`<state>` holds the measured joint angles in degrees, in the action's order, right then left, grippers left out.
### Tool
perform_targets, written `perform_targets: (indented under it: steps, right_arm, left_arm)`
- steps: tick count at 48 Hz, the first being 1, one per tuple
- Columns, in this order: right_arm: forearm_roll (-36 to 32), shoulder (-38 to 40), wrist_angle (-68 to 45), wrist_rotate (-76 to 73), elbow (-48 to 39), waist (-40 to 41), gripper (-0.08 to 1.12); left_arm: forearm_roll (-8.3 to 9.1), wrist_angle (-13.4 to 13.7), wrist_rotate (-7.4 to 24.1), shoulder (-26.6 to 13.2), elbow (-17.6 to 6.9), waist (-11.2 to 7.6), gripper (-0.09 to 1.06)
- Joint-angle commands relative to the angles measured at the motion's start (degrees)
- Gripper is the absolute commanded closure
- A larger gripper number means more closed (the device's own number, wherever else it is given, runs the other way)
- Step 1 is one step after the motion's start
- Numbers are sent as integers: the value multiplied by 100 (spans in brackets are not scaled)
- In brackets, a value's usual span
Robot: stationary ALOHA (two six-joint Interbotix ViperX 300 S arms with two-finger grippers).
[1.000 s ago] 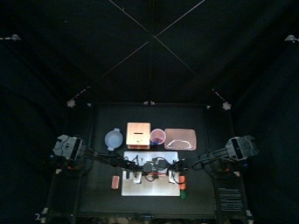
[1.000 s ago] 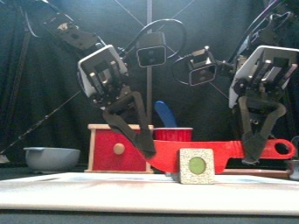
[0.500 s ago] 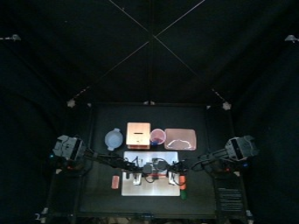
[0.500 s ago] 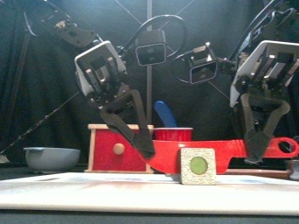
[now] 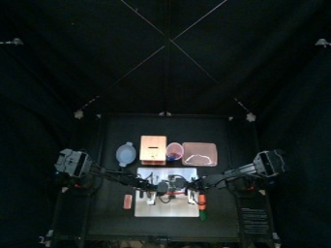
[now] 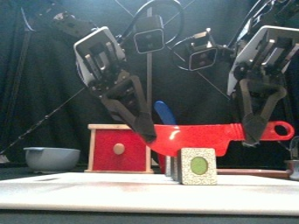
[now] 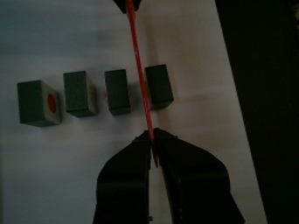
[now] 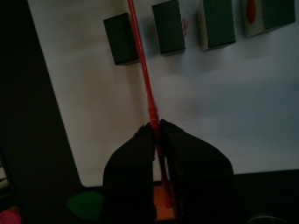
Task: Place sushi on board then cut the sushi with the knife then place the pieces on the plate
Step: Cut the sushi into 4 pieces
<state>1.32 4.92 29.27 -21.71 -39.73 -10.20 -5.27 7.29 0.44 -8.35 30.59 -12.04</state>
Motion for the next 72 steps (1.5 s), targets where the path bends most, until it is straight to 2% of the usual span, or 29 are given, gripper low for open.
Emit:
perform_targets:
  steps: [1, 19, 40, 48, 55, 60, 66, 72]
  right_arm:
    - [-18, 387, 0, -35, 114, 62, 67]
    - [-132, 949, 70, -18, 132, 97, 67]
    - [-158, 1028, 123, 18, 141, 97, 67]
    - [-158, 1107, 123, 9, 97, 97, 67]
    - [-149, 1151, 141, -26, 44, 97, 67]
    - [-105, 1239, 202, -53, -62, 141, 67]
    - [26, 1485, 167, -53, -299, 246, 67]
    - [141, 1767, 70, -62, -492, 325, 67]
  left_arm:
    - [141, -97, 9, 308, -193, -53, 48]
    - [545, -97, 9, 633, -193, 26, 48]
    - [580, -193, 9, 765, -193, 88, 32]
    - [650, -211, 9, 853, -193, 132, 28]
    - [756, -422, 18, 1037, -141, 229, 24]
    - [923, -677, 9, 1222, 18, 272, 23]
    - [1028, -1222, 9, 1433, 281, 316, 23]
    - [1037, -1863, 9, 1652, 615, 369, 23]
